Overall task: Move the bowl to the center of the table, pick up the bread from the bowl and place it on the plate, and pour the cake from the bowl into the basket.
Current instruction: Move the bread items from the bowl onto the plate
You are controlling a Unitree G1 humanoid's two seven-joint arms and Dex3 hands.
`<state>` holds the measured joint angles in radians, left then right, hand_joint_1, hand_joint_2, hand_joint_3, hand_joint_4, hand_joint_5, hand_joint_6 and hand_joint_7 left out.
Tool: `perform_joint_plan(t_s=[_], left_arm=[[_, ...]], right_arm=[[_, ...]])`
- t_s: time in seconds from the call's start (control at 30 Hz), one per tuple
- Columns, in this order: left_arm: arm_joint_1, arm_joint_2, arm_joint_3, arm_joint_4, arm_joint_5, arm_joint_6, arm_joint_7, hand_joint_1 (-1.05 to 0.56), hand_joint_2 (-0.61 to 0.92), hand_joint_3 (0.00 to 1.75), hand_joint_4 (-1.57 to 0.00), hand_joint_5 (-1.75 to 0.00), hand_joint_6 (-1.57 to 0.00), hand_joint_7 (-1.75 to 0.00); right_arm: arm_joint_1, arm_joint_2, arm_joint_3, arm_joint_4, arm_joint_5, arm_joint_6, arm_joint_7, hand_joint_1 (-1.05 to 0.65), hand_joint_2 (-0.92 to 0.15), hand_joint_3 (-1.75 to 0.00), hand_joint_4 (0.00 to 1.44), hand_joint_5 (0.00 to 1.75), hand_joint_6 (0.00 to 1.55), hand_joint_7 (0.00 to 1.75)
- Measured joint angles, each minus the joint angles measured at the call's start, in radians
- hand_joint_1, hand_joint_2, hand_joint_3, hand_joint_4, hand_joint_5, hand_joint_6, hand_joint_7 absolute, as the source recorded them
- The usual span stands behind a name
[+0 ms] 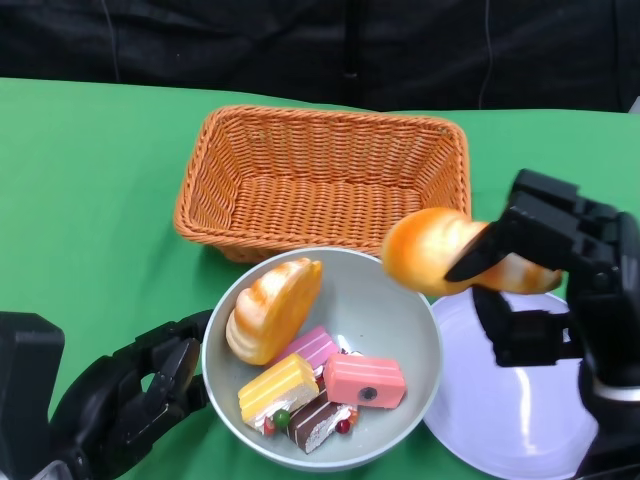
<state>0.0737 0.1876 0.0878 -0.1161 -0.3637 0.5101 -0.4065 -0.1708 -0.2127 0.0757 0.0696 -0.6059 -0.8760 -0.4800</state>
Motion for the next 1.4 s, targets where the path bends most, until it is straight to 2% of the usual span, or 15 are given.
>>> perform_joint_plan(t_s=[0.13,0.33,0.43,0.53,0.73,0.93,1.0,1.03,1.27,1.4], left_arm=[[0.000,-0.004,-0.001,0.000,0.000,0.000,0.000,-0.73,0.92,0.60,-0.17,-0.56,-0.31,-0.02],[0.000,-0.005,0.000,0.000,-0.001,0.003,0.000,-0.73,0.92,0.60,-0.16,-0.57,-0.31,-0.02],[0.000,-0.004,0.000,0.000,-0.002,0.003,0.000,-0.73,0.92,0.61,-0.14,-0.58,-0.30,-0.01],[0.000,-0.002,0.000,0.000,-0.002,0.003,0.000,-0.73,0.92,0.61,-0.15,-0.59,-0.31,-0.02],[0.000,0.000,0.001,0.000,-0.010,0.005,0.000,-0.72,0.92,0.62,-0.13,-0.59,-0.30,-0.01],[0.000,0.002,0.002,0.000,-0.019,0.005,0.000,-0.72,0.92,0.62,-0.13,-0.59,-0.30,-0.01],[0.001,0.003,0.002,0.000,-0.019,0.004,0.000,-0.72,0.92,0.62,-0.13,-0.60,-0.30,-0.01],[0.001,0.004,0.002,0.000,-0.020,0.004,-0.001,-0.72,0.92,0.62,-0.13,-0.60,-0.30,-0.01],[0.005,0.007,0.003,-0.006,-0.021,0.005,-0.001,-0.72,0.92,0.63,-0.13,-0.61,-0.30,-0.01],[0.005,0.007,0.003,-0.010,-0.021,0.005,-0.001,-0.72,0.92,0.63,-0.12,-0.61,-0.30,-0.01]], right_arm=[[-0.015,-0.034,-0.040,0.035,-0.035,-0.007,-0.011,-0.18,-0.01,-1.75,1.04,1.71,0.98,1.43],[-0.015,-0.103,-0.086,0.075,-0.094,-0.006,-0.030,-0.18,-0.01,-1.75,1.02,1.74,0.95,1.43],[-0.013,-0.140,-0.102,0.074,-0.151,0.042,-0.031,-0.15,0.04,-1.75,1.03,1.75,0.96,1.46],[-0.004,-0.167,-0.105,0.074,-0.195,0.090,-0.032,-0.12,0.05,-1.75,1.05,1.75,0.98,1.46],[0.012,-0.185,-0.066,0.110,-0.244,0.159,-0.043,-0.06,0.09,-1.74,1.07,1.73,1.04,1.39],[0.013,-0.199,-0.048,0.112,-0.249,0.176,-0.067,-0.06,0.09,-1.74,1.07,1.72,1.04,1.37],[0.003,-0.206,-0.025,0.145,-0.268,0.198,-0.079,-0.01,0.01,-1.57,1.09,1.60,1.06,1.29],[0.001,-0.211,-0.010,0.176,-0.285,0.218,-0.081,0.00,-0.01,-1.55,1.09,1.58,1.07,1.27],[-0.029,-0.232,0.064,0.311,-0.308,0.271,-0.095,0.01,-0.06,-1.49,1.10,1.50,1.10,1.16],[-0.033,-0.233,0.095,0.345,-0.307,0.280,-0.096,0.00,-0.07,-1.49,1.10,1.48,1.11,1.13]])
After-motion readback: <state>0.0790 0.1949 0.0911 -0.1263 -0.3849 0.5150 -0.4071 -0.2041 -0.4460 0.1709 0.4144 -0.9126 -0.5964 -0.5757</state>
